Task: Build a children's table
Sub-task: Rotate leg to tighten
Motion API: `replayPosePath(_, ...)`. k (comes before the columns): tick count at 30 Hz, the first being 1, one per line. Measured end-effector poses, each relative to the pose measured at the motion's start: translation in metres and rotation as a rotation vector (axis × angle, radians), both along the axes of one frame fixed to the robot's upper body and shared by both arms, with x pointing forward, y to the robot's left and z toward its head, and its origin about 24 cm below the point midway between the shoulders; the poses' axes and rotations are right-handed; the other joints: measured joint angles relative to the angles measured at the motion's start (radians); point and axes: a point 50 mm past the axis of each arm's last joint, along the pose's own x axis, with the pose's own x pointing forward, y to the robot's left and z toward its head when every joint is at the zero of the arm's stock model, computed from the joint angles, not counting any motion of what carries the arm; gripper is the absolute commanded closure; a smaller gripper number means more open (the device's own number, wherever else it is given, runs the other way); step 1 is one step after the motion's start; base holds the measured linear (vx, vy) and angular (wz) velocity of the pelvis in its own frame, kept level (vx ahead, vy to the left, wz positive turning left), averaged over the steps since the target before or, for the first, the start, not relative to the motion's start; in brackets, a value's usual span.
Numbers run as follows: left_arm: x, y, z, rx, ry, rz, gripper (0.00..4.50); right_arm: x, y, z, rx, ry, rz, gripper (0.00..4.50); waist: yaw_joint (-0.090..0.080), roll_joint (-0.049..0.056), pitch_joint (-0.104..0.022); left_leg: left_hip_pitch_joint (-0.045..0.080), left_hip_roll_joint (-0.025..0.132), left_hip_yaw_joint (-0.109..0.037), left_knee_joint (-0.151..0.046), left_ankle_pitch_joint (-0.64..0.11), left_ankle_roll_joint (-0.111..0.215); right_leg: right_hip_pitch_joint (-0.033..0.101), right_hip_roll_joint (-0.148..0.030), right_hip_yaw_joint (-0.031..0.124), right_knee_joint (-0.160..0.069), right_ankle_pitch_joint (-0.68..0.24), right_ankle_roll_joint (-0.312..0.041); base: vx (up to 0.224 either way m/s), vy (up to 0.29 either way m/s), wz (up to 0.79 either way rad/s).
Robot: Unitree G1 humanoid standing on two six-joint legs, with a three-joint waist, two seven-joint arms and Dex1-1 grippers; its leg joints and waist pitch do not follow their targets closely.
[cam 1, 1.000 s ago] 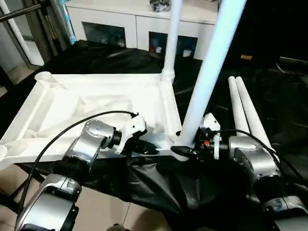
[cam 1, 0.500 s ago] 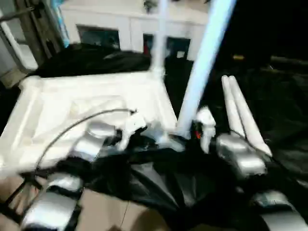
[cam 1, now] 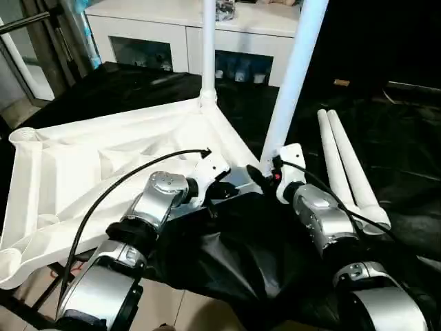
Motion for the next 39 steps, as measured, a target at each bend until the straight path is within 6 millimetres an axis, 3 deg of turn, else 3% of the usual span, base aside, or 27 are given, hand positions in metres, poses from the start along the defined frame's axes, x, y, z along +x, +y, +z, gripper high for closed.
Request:
replayPosePath(6, -0.005, 0.01, 0.003, -0.003, 0.016, -0.076, 4.5, -0.009, -0.013, 0.004, 0.013, -0.008, 0.209, 0.7, 0.001, 0.0, 0.0, -0.003, 0.0, 0.0, -0.005, 0.0, 0.0, -0.003, 0.0, -0.001, 0.0, 0.001, -0.003, 0.0, 0.0, 0.0)
replayPosePath(14, -0.017, 0.024, 0.006, -0.003, 0.061, -0.268, 4.5, -0.032, -0.03, 0.009, 0.045, 0.024, 0.536, 0.7, 0.027, 0.001, 0.001, -0.007, 0.001, 0.0, -0.004, 0.001, 0.004, -0.007, 0.0, -0.002, 0.0, 0.0, -0.003, 0.0, 0.0, 0.0)
replayPosePath(20, -0.026, 0.031, 0.005, -0.005, 0.099, -0.348, 4.5, -0.044, -0.036, 0.012, 0.047, 0.092, 0.688, 0.94, 0.032, 0.0, 0.001, -0.007, 0.001, 0.0, -0.003, -0.001, 0.001, -0.006, 0.0, -0.002, 0.0, 0.0, -0.003, 0.0, 0.0, 0.0)
replayPosePath(31, -0.027, 0.033, 0.005, -0.004, 0.111, -0.364, 4.5, -0.047, -0.035, 0.012, 0.064, 0.116, 0.692, 1.67, 0.034, 0.0, 0.001, -0.007, 0.001, 0.0, -0.002, -0.001, 0.001, -0.006, 0.0, -0.002, 0.001, 0.0, -0.003, 0.0, 0.0, 0.0)
replayPosePath(34, -0.023, 0.03, 0.003, 0.0, 0.084, -0.301, 4.5, -0.041, -0.033, 0.009, 0.058, 0.108, 0.59, 1.7, 0.031, 0.0, 0.001, -0.006, 0.001, 0.0, 0.0, 0.0, 0.001, -0.004, 0.0, -0.002, 0.001, 0.0, -0.003, 0.0, 0.0, 0.0)
replayPosePath(39, -0.005, 0.009, 0.001, 0.0, 0.031, -0.1, 4.5, -0.013, -0.024, 0.005, 0.035, 0.067, 0.22, 1.74, 0.018, 0.0, 0.001, -0.004, 0.001, 0.0, 0.005, 0.0, 0.001, -0.003, 0.0, 0.0, 0.001, -0.001, 0.001, 0.0, 0.0, 0.0)
